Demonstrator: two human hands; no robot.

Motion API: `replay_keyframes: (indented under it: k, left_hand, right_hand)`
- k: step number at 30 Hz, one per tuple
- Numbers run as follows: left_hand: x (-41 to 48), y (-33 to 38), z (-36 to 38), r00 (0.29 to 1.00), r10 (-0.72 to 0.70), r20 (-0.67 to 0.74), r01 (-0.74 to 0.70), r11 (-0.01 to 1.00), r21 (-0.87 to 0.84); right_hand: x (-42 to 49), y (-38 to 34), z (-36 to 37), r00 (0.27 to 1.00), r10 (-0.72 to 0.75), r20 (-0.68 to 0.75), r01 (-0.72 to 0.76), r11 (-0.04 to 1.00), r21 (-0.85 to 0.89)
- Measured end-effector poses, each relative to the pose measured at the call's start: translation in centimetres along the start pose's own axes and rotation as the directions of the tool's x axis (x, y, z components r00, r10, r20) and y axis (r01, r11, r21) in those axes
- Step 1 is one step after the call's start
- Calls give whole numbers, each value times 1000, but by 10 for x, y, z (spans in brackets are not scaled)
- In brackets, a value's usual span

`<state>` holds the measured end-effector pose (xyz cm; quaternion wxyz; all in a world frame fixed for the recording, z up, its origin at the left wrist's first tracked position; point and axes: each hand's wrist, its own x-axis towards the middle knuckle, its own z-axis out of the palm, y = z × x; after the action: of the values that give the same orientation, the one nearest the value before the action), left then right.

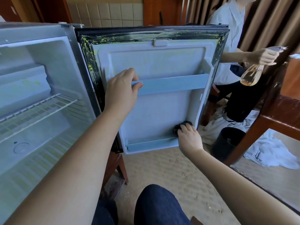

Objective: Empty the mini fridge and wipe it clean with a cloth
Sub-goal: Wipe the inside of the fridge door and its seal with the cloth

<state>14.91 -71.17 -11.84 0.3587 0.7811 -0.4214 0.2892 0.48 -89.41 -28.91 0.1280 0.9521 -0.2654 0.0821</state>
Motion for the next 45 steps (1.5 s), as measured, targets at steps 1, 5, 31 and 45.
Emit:
replay_keyframes:
  k: [1,5,31,45]
  left_hand:
    - [-1,-1,1,1000,10,-11,-10,1000,6]
    - [-5,-6,-1,997,52,-50,-51,999,16]
    - [-3,-5,-5,1000,22,-9,-22,1000,17]
    - [-5,-1,-10,1000,-22,16,22,1000,-12]
  right_hand:
    - [2,-4,2,1000,14,20,-15,997,79]
    - [21,-29,-6,965,100,243,-152,967,206]
    - [-7,-18,-134,954,-158,-254,297,596,746]
    - [45,48,-195,815,202,-544,41,915,401]
